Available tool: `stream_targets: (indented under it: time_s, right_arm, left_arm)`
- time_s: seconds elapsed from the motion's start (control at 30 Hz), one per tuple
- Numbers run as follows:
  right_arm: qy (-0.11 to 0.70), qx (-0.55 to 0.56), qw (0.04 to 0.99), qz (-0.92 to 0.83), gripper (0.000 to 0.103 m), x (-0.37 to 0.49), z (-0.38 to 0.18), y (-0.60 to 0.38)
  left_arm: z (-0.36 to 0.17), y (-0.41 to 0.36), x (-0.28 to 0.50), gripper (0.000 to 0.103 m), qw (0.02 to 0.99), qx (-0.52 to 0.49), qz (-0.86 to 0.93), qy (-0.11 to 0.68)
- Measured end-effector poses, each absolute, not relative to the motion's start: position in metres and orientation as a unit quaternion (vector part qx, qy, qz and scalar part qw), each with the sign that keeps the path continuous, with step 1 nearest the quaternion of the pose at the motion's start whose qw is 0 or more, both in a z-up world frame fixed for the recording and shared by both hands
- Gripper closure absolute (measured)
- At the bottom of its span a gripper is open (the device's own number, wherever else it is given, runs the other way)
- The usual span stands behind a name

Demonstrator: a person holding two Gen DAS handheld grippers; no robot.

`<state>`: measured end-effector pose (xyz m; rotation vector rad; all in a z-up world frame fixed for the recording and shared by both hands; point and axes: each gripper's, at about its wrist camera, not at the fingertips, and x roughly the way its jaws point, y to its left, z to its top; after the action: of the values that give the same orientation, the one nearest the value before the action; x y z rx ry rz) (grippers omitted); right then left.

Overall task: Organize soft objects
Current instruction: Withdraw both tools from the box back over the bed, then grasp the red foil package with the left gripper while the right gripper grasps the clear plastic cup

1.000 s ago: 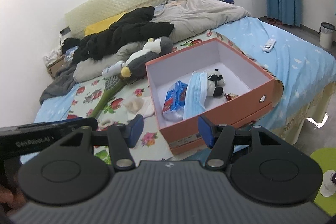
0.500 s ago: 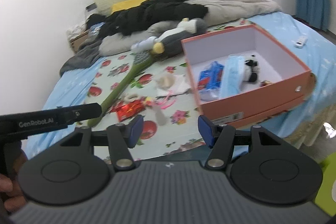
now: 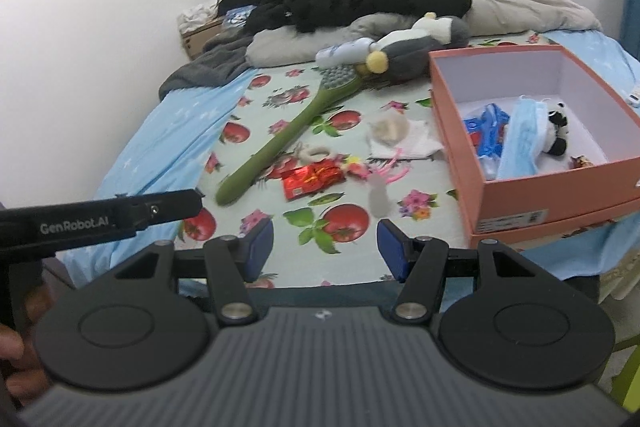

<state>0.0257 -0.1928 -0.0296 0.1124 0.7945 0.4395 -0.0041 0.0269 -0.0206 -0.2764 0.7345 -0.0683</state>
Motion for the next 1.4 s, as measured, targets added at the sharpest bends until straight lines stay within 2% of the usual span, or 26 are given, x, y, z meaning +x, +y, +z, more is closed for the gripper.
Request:
stream_targets:
  time_s: [0.37,0.77,0.87,1.0,1.13,1.27,1.4]
  right_arm:
    - [0.385,0.044,0.897,0.213,0.043,0.033,-0.038,-0.191]
    - [0.387,0.058,0.896,0.211,0.043,0.062,-0.076,-0.200]
    - [0.402,0.080,0.888,0.207,0.043,0.084,-0.089,-0.198]
    - [0.396,0.054,0.894,0.203,0.043,0.108,-0.099,-0.186]
    - [0.402,0.041,0.892,0.201,0.043,0.134,-0.114,-0.177]
    - [0.416,0.034,0.887,0.196,0.043,0.158,-0.133,-0.170]
    - [0.433,0.034,0.880,0.192,0.043,0.178,-0.153,-0.163]
  left_arm:
    - [-0.034,0.032,0.004,0.068,0.920,-0.129,-0.017,0.370]
    - [-0.071,0.035,0.040,0.068,0.912,-0.111,0.028,0.393]
    - [-0.089,0.043,0.060,0.064,0.906,-0.124,0.030,0.405]
    - [-0.108,0.051,0.089,0.061,0.902,-0.119,0.030,0.414]
    - [-0.126,0.059,0.122,0.054,0.898,-0.117,0.022,0.423]
    - [-0.143,0.060,0.158,0.052,0.894,-0.096,0.007,0.437]
    - [-0.160,0.055,0.194,0.045,0.890,-0.046,-0.033,0.452]
